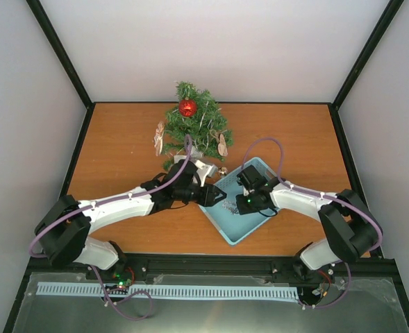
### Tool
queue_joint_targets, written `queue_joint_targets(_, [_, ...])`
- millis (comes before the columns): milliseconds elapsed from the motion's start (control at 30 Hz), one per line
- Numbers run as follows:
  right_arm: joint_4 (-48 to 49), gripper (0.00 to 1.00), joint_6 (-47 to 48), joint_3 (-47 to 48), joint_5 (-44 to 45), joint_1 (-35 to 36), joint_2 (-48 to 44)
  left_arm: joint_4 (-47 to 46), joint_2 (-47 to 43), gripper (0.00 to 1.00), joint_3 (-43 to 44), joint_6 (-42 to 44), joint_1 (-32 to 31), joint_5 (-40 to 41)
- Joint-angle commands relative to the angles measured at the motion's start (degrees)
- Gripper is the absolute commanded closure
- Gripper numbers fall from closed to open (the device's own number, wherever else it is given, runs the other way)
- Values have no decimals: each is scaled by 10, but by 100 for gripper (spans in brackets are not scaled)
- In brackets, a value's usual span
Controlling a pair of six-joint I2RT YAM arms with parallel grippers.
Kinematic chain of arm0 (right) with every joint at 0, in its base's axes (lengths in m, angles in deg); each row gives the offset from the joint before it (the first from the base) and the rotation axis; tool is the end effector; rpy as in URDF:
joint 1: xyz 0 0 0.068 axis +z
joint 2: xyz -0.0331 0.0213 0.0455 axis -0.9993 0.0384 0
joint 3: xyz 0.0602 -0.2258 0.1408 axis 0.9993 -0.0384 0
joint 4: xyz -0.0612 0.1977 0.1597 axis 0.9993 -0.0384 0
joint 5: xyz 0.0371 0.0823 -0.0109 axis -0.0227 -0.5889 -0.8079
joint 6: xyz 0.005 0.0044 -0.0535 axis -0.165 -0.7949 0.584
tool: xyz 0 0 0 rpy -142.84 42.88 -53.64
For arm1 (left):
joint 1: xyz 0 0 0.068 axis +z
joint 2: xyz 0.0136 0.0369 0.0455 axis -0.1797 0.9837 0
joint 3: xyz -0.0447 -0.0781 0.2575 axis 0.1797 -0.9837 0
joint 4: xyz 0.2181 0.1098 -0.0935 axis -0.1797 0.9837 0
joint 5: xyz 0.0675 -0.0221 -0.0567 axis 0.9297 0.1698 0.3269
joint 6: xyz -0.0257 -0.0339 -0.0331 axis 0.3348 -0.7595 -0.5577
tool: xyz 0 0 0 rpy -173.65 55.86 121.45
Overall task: Decorate the small christmas tree
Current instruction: Pick up the decoration item from the storage box.
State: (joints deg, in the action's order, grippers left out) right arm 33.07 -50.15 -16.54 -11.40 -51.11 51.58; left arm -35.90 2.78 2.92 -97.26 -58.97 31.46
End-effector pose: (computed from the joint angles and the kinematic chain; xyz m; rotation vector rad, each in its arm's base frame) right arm 0.1975 0.1498 0.1507 -0.3647 2.8474 0.3162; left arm 0.1860 -0.2316 0.2194 0.5357 2.3521 -1.1871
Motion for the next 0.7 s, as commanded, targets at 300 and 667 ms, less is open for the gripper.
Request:
queue_joint_targets(300, [32,97,1,-26,24,-12,40,37,49,55,46,4,-23,54])
queue_joint_targets(667, [23,97,4,-33,62,-30,23,75,73,55,83,13,-32,102])
